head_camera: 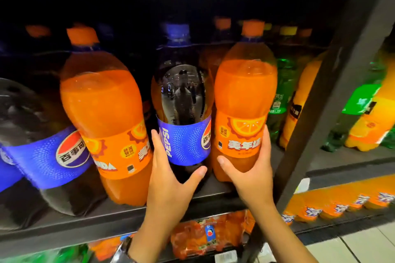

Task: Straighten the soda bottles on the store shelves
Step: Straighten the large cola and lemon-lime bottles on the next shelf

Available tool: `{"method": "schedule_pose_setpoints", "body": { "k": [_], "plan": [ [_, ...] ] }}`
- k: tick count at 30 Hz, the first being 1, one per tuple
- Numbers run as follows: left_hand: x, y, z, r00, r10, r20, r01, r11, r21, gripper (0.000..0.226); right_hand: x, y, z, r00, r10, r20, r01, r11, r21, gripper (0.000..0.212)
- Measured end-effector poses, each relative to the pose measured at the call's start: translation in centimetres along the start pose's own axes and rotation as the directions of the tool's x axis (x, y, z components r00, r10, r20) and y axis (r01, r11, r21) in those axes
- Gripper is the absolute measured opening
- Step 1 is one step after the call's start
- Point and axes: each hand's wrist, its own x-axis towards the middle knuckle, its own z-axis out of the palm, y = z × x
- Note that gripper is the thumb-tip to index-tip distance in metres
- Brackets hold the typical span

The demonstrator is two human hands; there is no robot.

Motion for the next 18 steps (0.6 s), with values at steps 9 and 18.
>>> {"method": "schedule_pose_setpoints", "body": {
  "k": [9,18],
  "plan": [
    [0.1,3.3,0.9,0.974,0.109,-0.197,-0.027,0.925,0.378,0.121,-1.0,-0.5,0.2,0.994,0.088,-0.068,-0.096,0.989,-0.116,0.117],
    [-1.3,1.7,-0.2,0.995,0.072,-0.063,-0.068,0.996,0.061,0.101,-1.1,-0.9,0.5,0.995,0.101,-0.026,-0.104,0.982,-0.16,0.117]
  ]
}}
